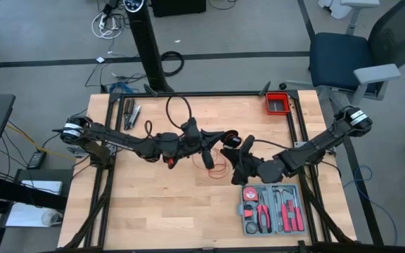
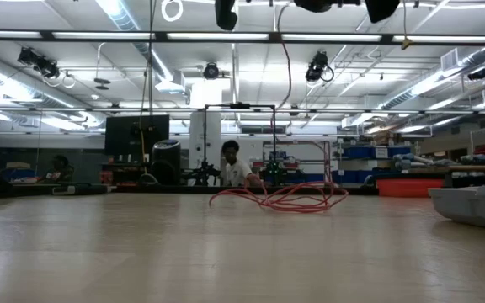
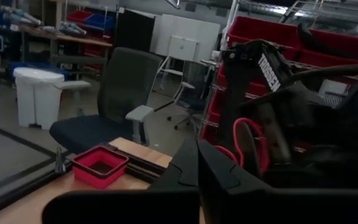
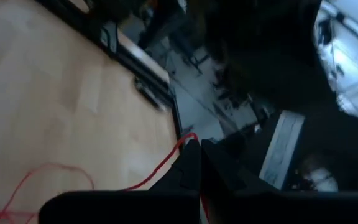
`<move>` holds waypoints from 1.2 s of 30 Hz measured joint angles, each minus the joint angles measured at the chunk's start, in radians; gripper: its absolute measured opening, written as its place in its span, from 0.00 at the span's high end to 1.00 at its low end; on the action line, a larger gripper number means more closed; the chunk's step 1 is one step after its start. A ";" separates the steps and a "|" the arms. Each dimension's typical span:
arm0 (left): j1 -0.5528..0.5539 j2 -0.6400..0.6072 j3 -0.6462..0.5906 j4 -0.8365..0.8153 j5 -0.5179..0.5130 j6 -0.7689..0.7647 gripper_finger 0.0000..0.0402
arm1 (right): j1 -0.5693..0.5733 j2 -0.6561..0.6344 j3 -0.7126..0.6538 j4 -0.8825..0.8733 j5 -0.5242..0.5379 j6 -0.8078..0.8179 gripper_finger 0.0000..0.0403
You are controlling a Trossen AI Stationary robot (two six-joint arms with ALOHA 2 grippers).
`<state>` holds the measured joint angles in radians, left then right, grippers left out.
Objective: Coil cords
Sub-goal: Coil the wire
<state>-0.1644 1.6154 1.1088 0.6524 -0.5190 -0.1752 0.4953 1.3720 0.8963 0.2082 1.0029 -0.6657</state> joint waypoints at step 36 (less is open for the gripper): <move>-0.033 0.000 -0.086 0.004 0.121 0.235 1.00 | 0.177 -0.333 0.000 -0.467 -0.117 0.776 0.81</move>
<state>-0.1971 1.6154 1.0230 0.6561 -0.3984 0.0594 0.6727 1.0390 0.8959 -0.2588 0.8860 0.1105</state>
